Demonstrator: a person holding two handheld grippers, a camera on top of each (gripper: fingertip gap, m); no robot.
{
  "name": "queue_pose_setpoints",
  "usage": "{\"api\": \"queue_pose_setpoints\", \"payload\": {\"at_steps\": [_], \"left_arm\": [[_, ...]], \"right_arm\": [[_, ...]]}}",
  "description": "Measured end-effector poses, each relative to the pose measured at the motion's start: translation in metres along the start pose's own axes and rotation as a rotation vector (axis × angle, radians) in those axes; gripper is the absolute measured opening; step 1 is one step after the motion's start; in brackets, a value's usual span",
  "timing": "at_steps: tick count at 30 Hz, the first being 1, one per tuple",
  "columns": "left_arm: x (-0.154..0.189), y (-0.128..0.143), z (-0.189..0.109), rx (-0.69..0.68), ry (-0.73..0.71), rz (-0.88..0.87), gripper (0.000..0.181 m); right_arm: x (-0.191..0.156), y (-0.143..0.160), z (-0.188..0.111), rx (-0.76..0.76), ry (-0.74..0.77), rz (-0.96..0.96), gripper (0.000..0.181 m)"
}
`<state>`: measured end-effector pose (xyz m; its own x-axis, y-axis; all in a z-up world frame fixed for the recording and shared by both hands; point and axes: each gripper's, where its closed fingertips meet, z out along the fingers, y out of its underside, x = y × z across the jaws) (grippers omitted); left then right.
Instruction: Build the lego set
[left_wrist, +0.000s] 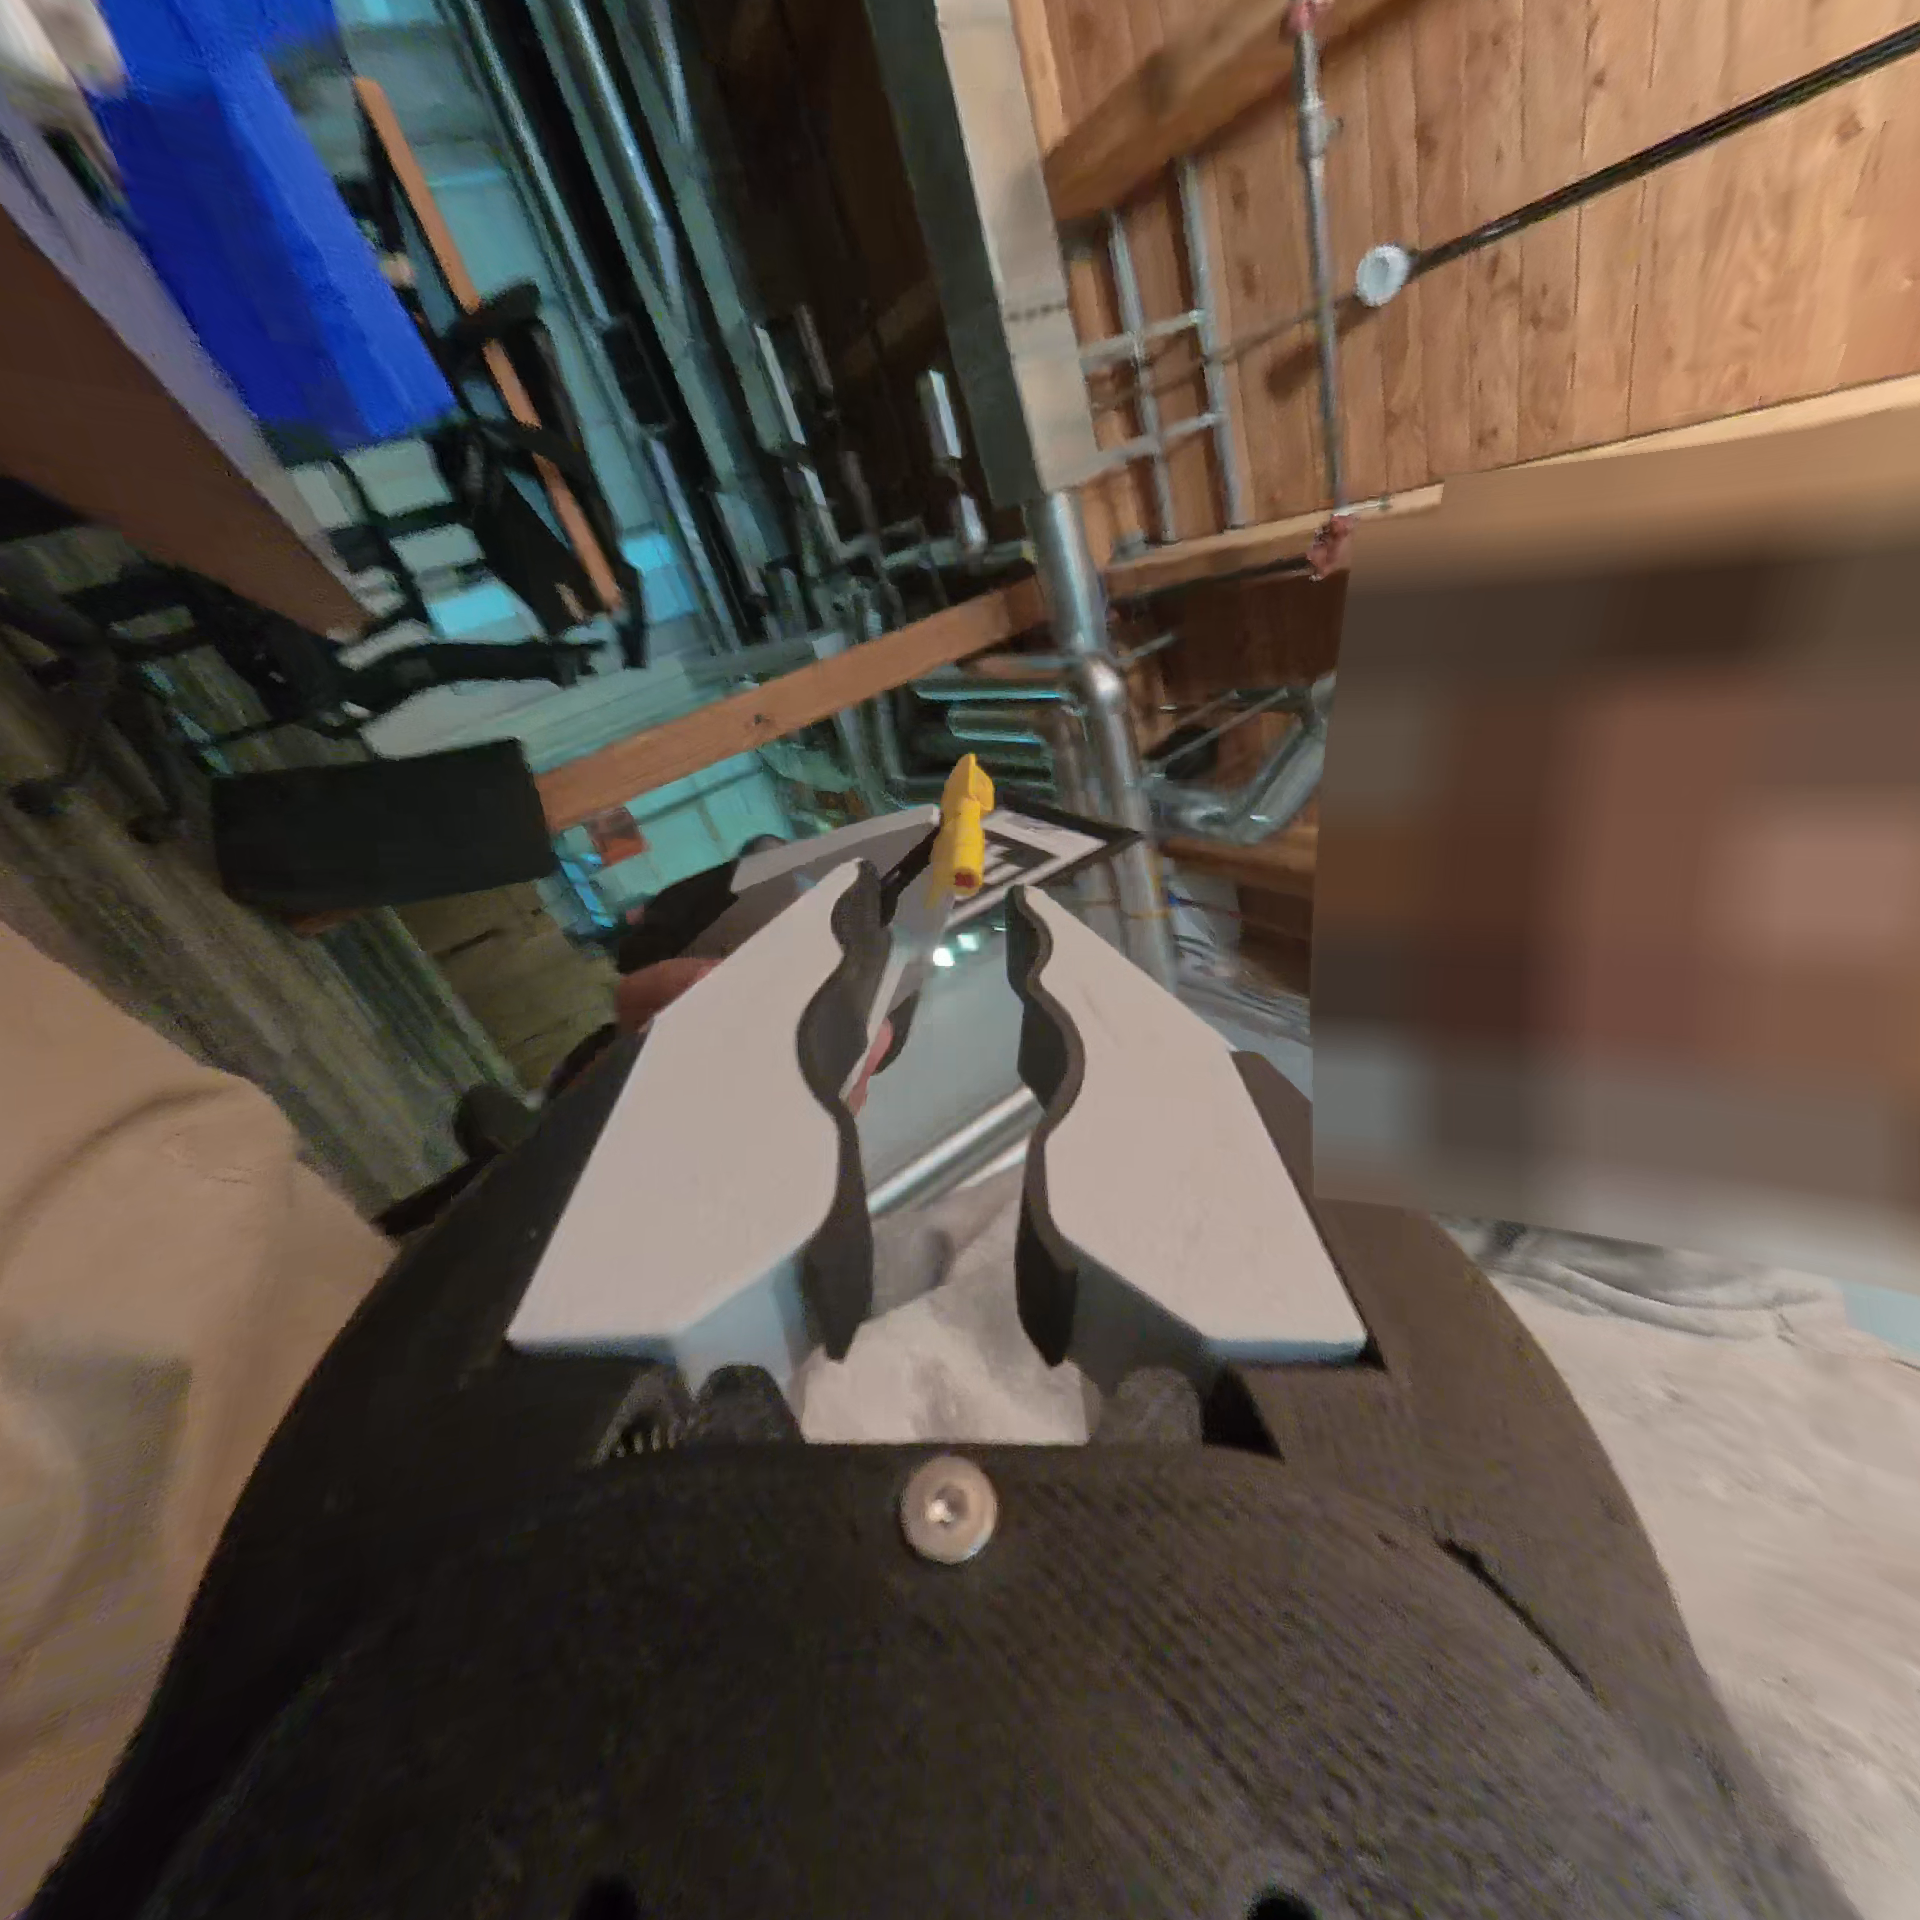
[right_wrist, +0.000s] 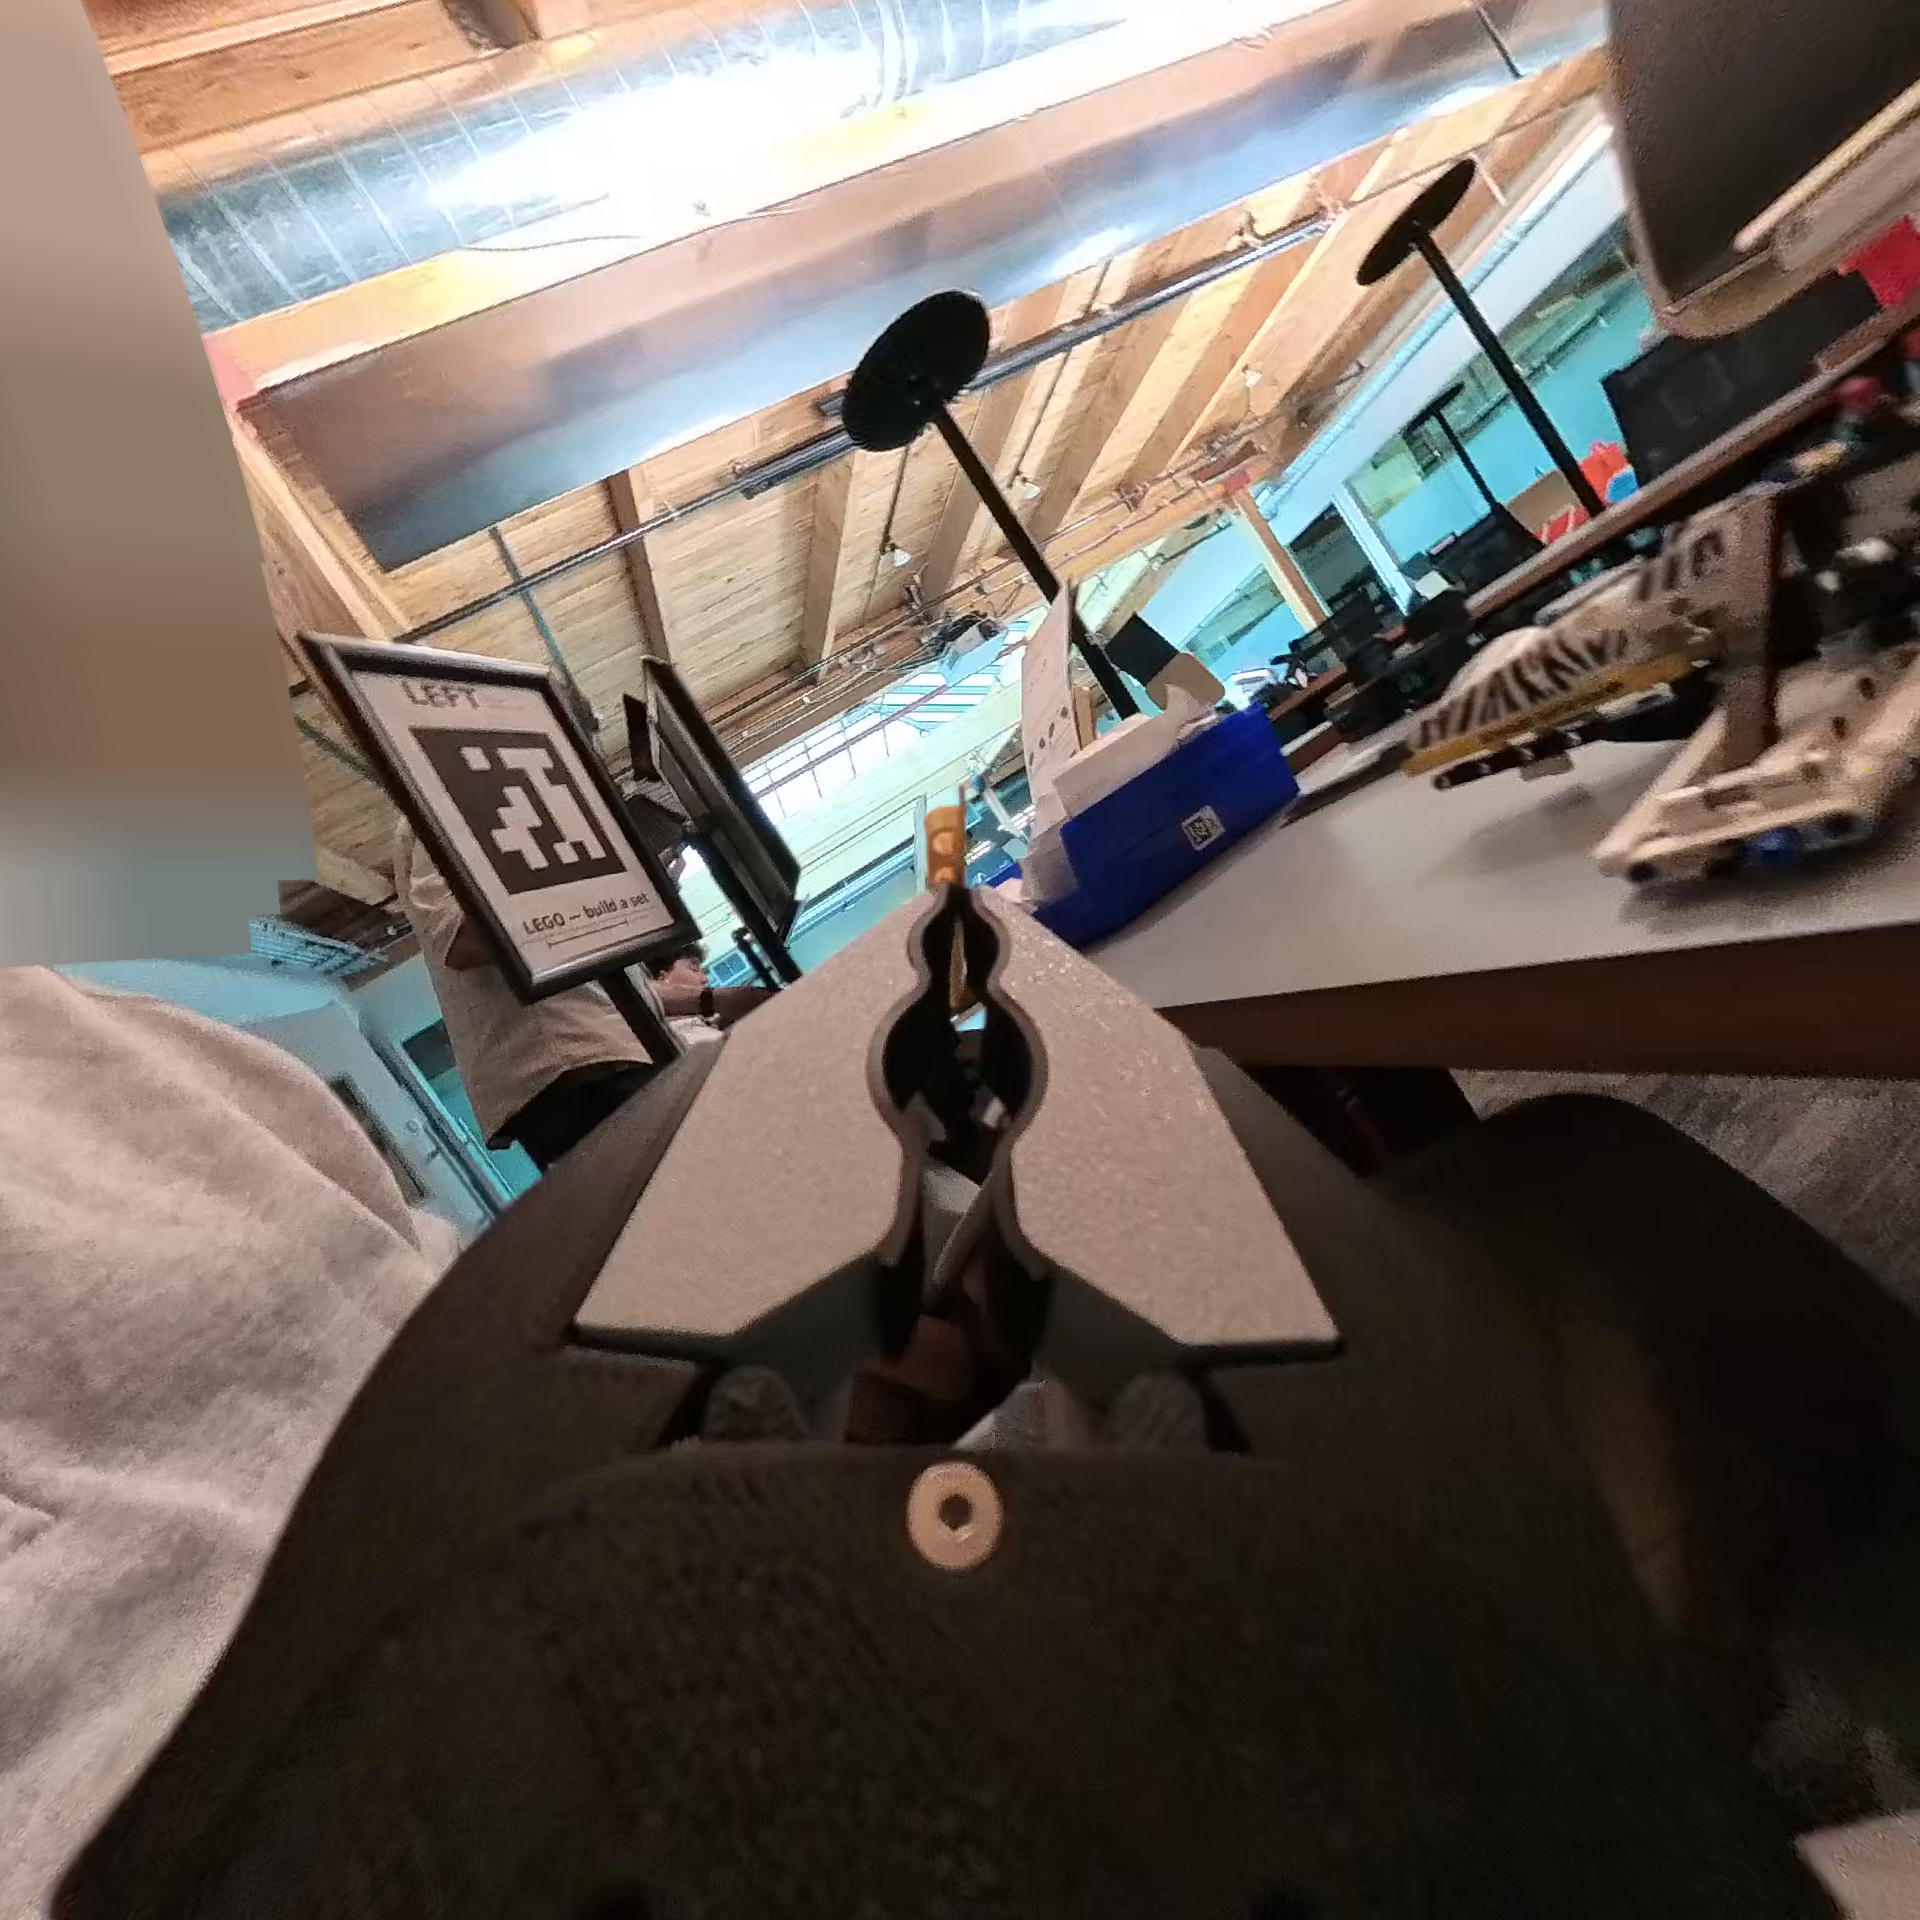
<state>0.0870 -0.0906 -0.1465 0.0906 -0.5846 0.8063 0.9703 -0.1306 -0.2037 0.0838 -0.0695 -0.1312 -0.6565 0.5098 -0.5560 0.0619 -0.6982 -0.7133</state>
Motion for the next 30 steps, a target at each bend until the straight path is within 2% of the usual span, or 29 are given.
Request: {"api": "queue_pose_setpoints", "payload": {"at_steps": [2, 5, 8, 10, 12, 14, 19, 23, 27, 30], "left_arm": [[-0.004, -0.006, -0.005, -0.029, -0.114, 0.117, 0.021], [-0.004, -0.022, -0.003, -0.142, -0.292, 0.366, 0.022], [-0.023, -0.038, 0.0, -0.388, -0.551, 0.691, 0.042], [-0.043, -0.055, 0.0, -0.572, -0.717, 0.906, 0.055], [-0.061, -0.073, 0.005, -0.718, -0.812, 1.08, 0.059], [-0.078, -0.087, 0.013, -0.827, -0.847, 1.179, 0.059], [-0.114, -0.096, 0.017, -1.006, -0.833, 1.167, 0.062], [-0.105, -0.09, 0.031, -0.995, -0.689, 1.013, 0.053], [-0.099, -0.083, 0.025, -1.129, -0.579, 0.899, 0.059], [-0.094, -0.098, 0.025, -1.107, -0.526, 0.852, 0.065]], "right_arm": [[0.013, -0.005, -0.003, 0.006, 0.04, 0.057, 0.0], [0.04, -0.009, -0.006, -0.001, 0.118, 0.223, 0.0], [0.068, -0.013, -0.01, 0.041, 0.192, 0.413, 0.0], [0.085, -0.016, -0.013, 0.075, 0.259, 0.461, 0.0], [0.096, -0.018, -0.015, 0.087, 0.312, 0.484, 0.0], [0.105, -0.019, -0.017, 0.092, 0.363, 0.519, 0.0], [0.124, -0.017, -0.016, 0.122, 0.485, 0.669, 0.0], [0.132, -0.021, -0.012, 0.167, 0.532, 0.758, 0.0], [0.143, -0.017, -0.014, 0.141, 0.659, 0.78, 0.0], [0.148, -0.013, -0.015, 0.151, 0.721, 0.796, 0.0]]}}
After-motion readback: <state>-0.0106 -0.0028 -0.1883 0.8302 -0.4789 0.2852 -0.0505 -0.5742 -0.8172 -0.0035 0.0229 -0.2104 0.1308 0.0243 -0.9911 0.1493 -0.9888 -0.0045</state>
